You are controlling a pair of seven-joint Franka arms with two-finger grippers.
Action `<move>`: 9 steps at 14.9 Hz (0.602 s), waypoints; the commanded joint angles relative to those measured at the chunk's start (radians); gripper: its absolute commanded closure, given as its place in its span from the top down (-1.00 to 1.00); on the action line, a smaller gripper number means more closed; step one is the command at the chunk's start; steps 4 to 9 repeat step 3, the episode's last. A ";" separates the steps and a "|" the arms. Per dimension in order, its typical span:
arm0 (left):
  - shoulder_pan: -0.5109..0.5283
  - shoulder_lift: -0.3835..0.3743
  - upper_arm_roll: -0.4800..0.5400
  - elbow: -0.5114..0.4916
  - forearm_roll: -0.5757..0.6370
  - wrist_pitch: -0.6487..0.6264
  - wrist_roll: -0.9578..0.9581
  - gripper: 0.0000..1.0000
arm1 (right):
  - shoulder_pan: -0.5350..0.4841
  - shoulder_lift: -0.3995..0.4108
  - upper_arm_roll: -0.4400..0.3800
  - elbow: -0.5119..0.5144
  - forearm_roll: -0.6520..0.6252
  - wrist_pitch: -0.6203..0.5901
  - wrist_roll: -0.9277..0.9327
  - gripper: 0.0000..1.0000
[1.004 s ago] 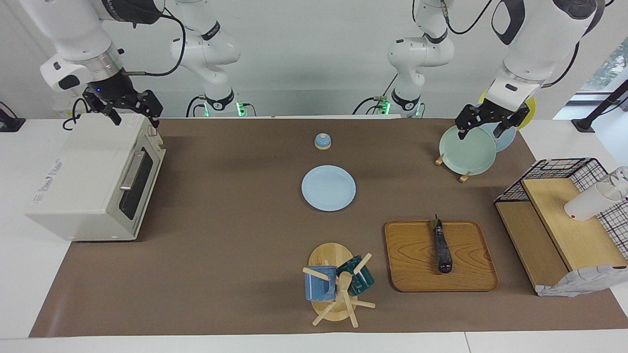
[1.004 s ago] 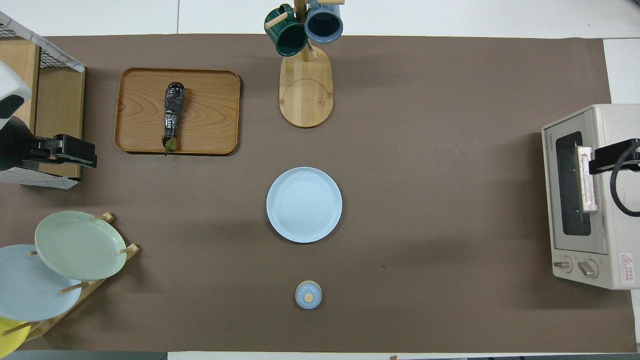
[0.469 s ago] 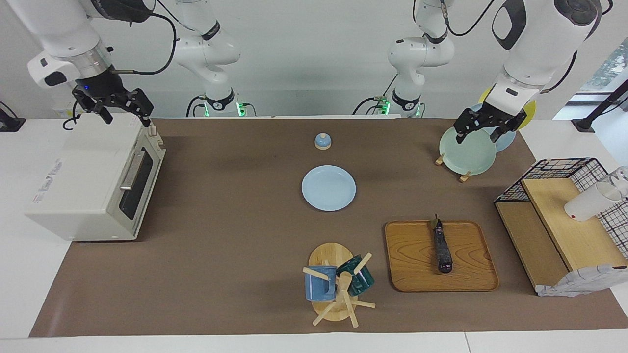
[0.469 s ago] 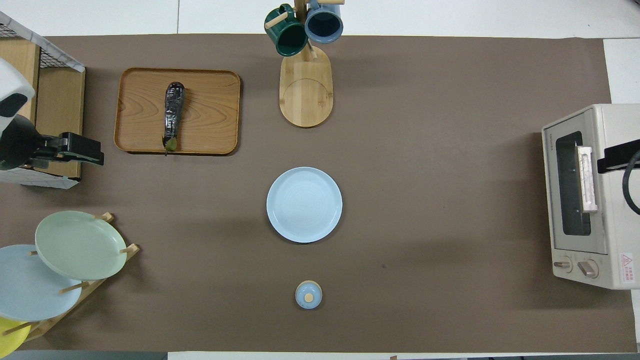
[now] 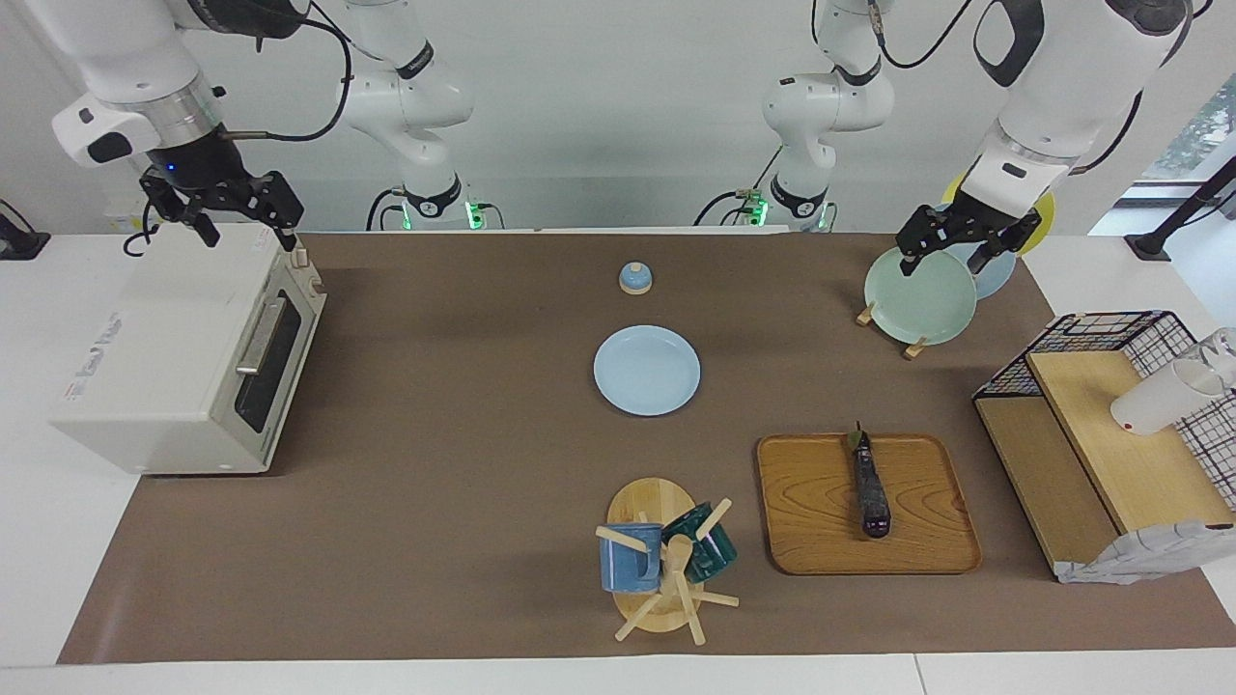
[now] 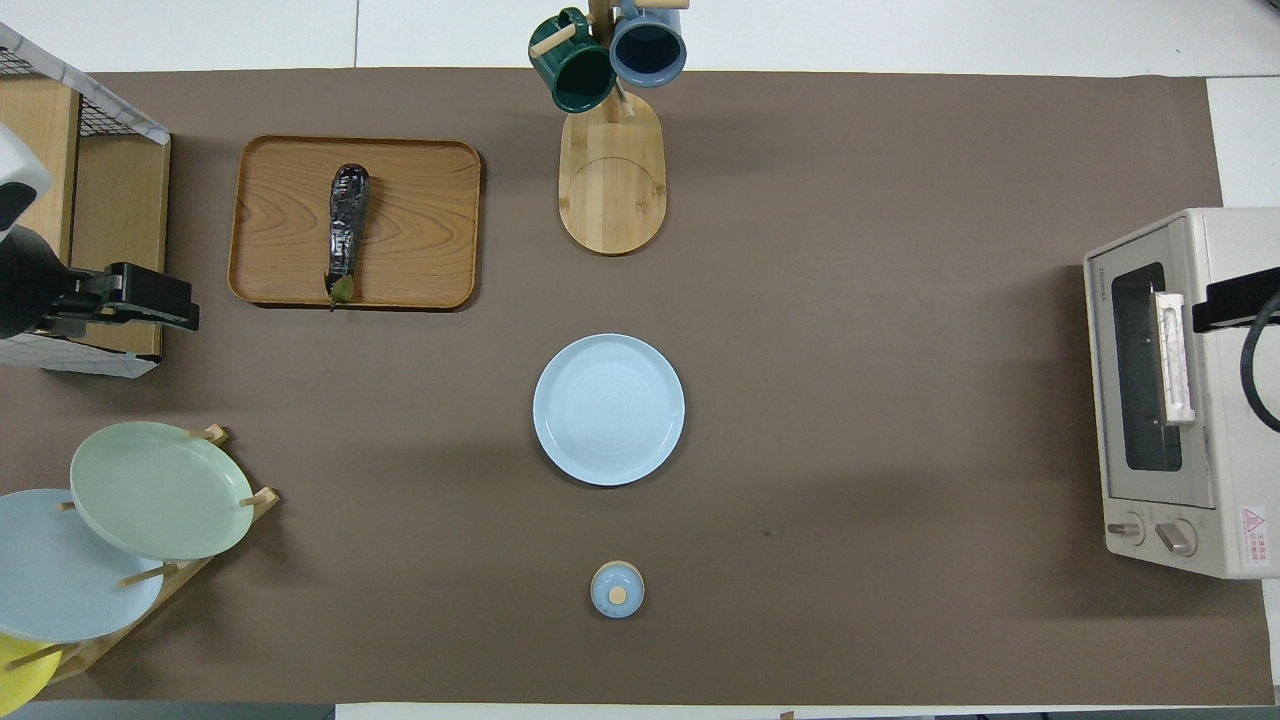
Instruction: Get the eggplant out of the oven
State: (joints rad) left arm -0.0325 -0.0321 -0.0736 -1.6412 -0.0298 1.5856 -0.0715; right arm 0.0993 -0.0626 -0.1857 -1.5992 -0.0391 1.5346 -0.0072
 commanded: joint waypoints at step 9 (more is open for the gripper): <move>0.013 -0.008 -0.002 0.004 -0.009 -0.022 0.005 1.00 | -0.010 -0.008 0.002 -0.013 0.022 0.009 -0.024 1.00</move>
